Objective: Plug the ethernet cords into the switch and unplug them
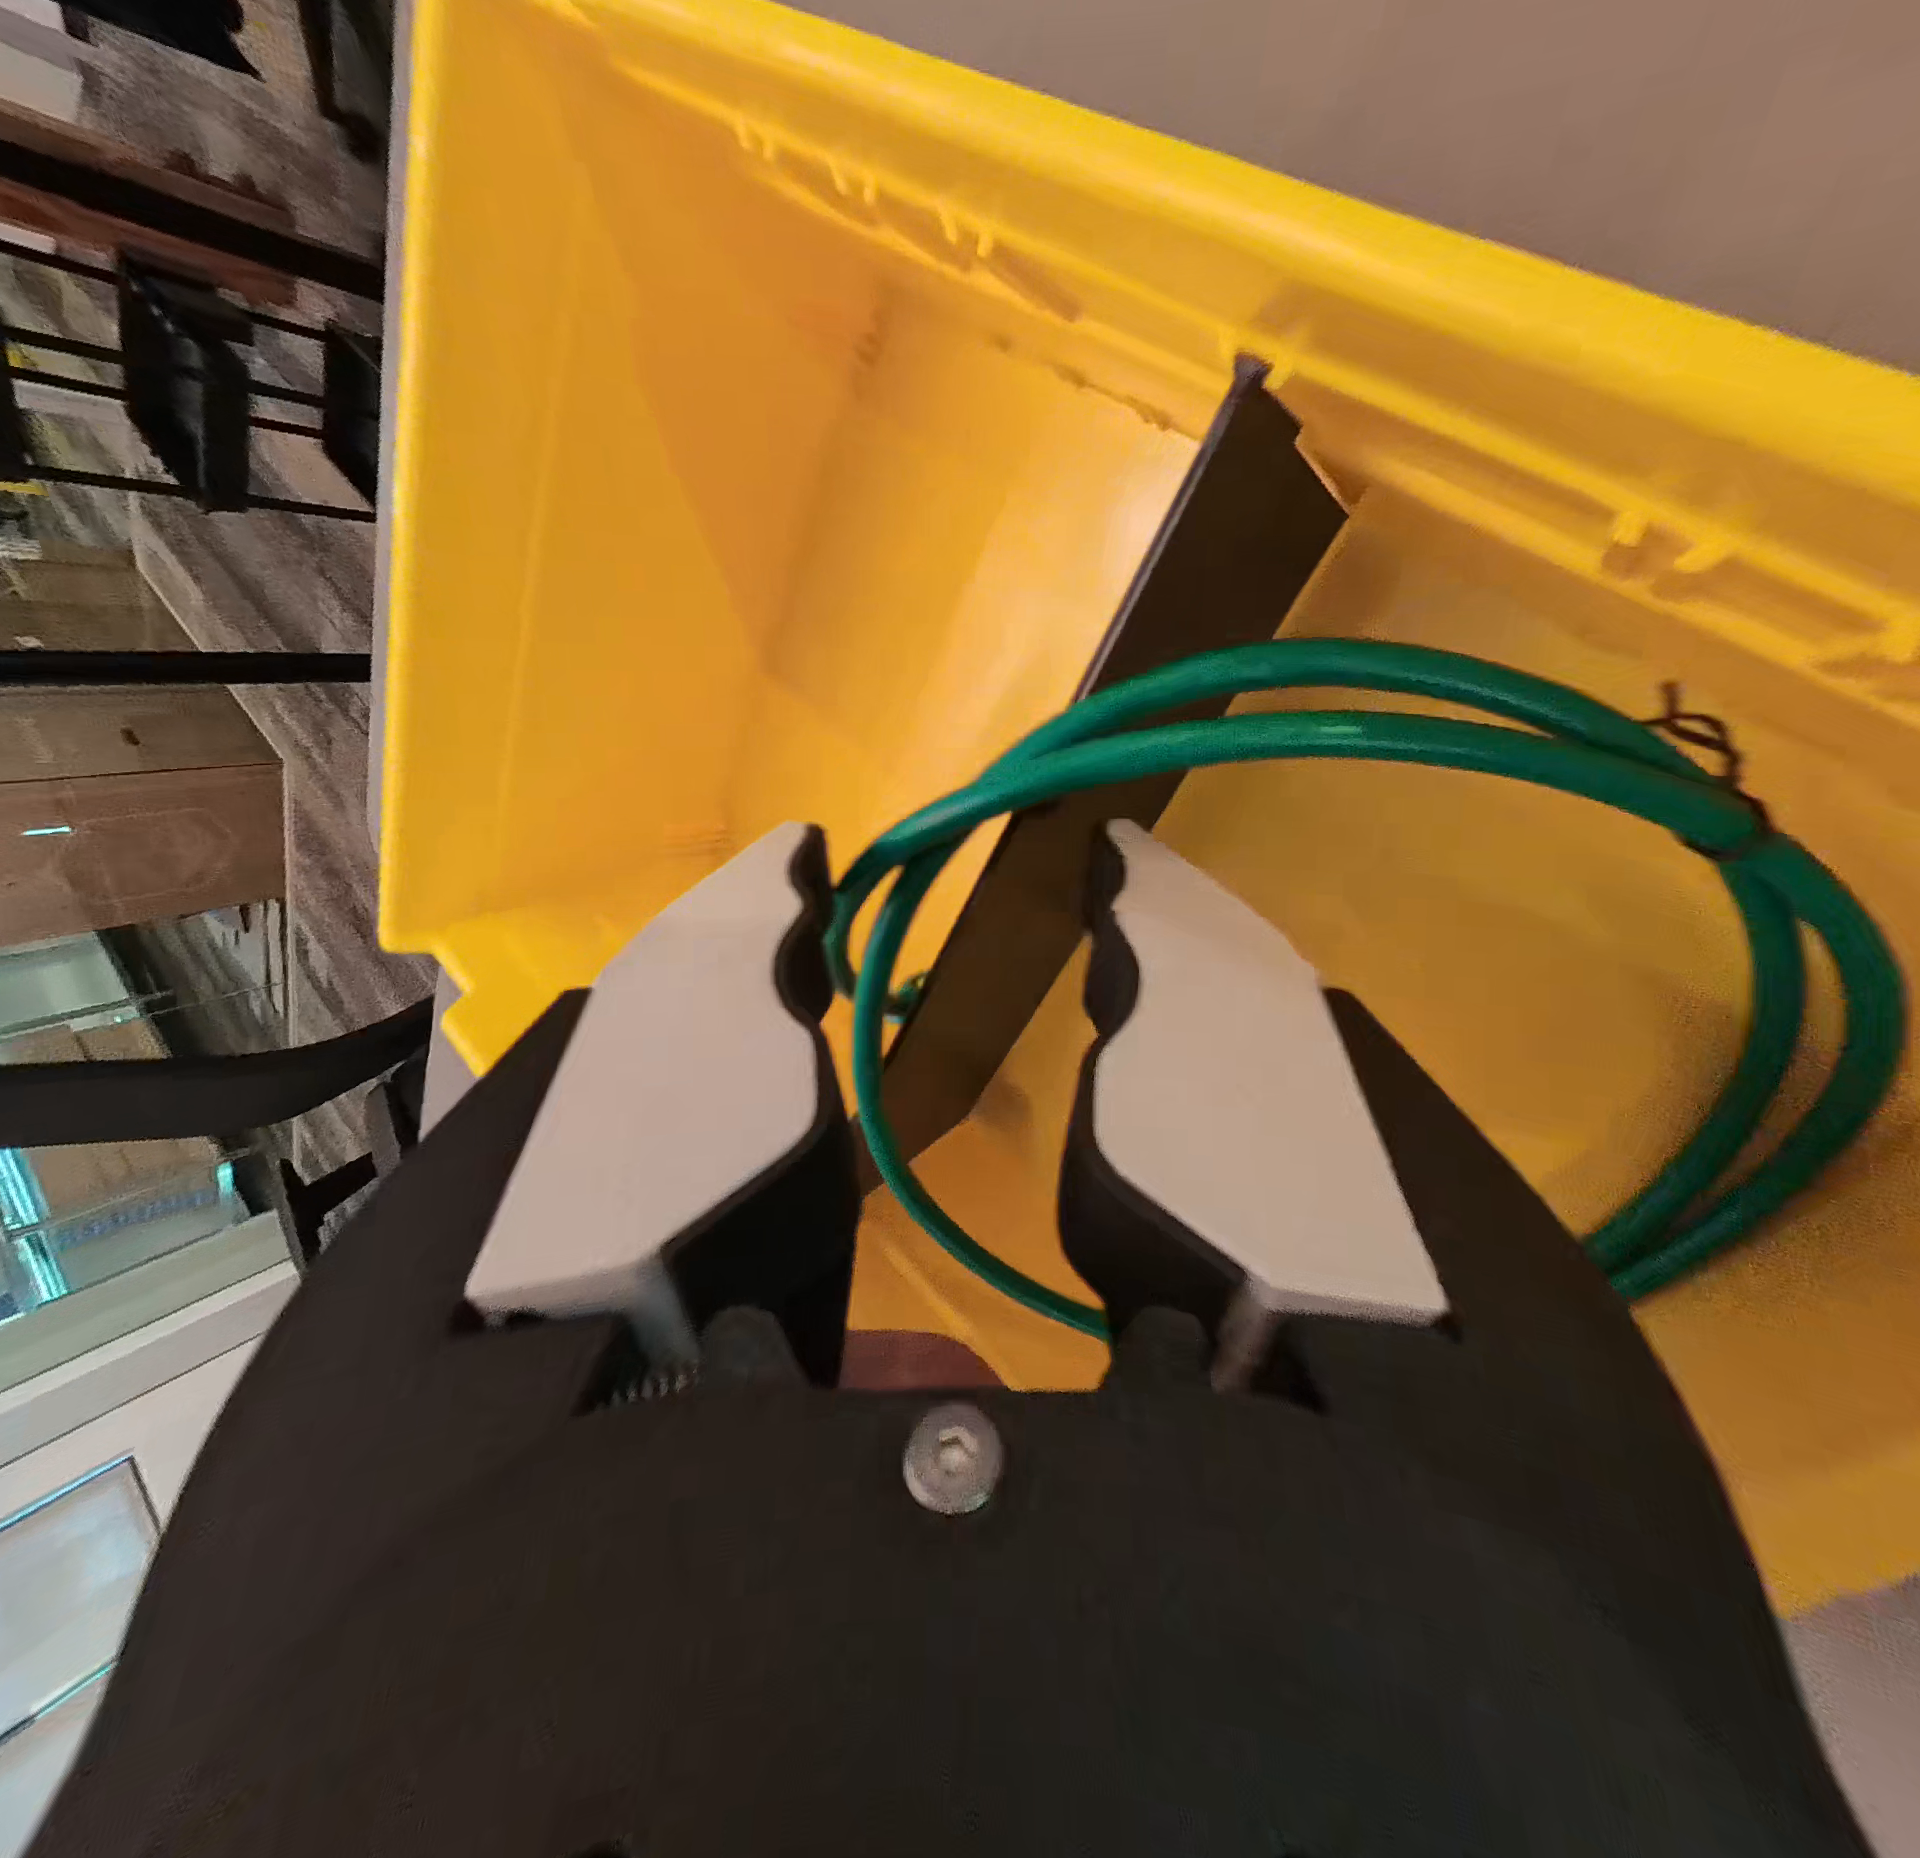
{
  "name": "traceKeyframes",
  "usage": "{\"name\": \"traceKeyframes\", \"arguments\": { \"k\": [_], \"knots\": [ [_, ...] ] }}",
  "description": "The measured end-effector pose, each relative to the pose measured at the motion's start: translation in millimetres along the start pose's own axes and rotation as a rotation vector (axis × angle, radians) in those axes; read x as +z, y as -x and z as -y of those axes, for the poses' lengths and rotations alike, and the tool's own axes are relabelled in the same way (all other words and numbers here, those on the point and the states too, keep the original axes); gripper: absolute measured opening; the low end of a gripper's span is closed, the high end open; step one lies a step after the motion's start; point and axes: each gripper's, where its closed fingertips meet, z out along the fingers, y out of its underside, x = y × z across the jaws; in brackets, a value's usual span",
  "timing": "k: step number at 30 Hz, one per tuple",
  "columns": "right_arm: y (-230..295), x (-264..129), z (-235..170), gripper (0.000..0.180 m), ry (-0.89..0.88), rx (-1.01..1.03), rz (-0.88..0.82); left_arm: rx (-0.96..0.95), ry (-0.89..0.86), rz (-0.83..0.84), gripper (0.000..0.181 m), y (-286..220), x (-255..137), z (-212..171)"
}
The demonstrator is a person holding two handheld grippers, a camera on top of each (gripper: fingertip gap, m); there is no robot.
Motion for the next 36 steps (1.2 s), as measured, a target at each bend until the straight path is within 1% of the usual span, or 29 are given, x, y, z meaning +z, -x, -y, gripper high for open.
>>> {"name": "traceKeyframes", "arguments": {
  "k": [1,3,5,6,10,14,21,25,27,29,32,34,36],
  "knots": [
    [0.7,-0.4,-0.5,0.058,-0.005,0.002,0.002,0.009,0.007,-0.001,0.039,0.5,2.9,-0.6],
    [1.5,-1.3,0.3,0.058,-0.026,0.014,0.003,0.012,-0.007,-0.001,0.036,1.5,4.6,0.7],
    [2.0,-2.8,1.3,0.057,-0.046,0.024,0.000,0.022,-0.017,0.007,0.025,1.9,5.0,0.5],
    [2.0,-3.7,2.0,0.057,-0.057,0.024,-0.004,0.027,-0.024,0.018,0.023,2.8,4.5,0.3],
    [1.7,-8.7,2.8,0.056,-0.083,0.039,-0.014,-0.007,-0.082,0.056,0.021,8.4,-2.6,0.2],
    [2.2,-9.9,0.5,0.054,-0.091,0.048,-0.019,-0.011,-0.136,0.160,0.019,22.7,-16.8,2.5],
    [-1.0,-16.3,2.4,0.052,-0.111,0.066,-0.081,-0.045,-0.220,0.314,0.012,50.9,-63.7,5.5],
    [-2.7,-26.8,5.6,0.052,-0.139,0.080,-0.120,-0.102,-0.294,0.398,0.012,64.7,-105.2,11.8],
    [-1.4,-30.7,6.3,0.051,-0.156,0.089,-0.124,-0.125,-0.347,0.441,0.012,69.5,-132.4,19.5],
    [-0.4,-32.5,5.5,0.050,-0.166,0.095,-0.131,-0.123,-0.405,0.426,0.012,64.7,-159.0,31.9],
    [1.9,-33.2,4.5,0.049,-0.187,0.111,-0.132,-0.057,-0.466,0.383,0.012,46.7,-197.4,58.2],
    [3.8,-32.7,5.2,0.049,-0.204,0.124,-0.129,0.004,-0.515,0.292,0.012,21.0,-214.9,83.2],
    [6.1,-31.1,5.3,0.049,-0.215,0.133,-0.126,0.086,-0.533,0.189,0.011,-11.3,-220.7,104.2]
  ]
}}
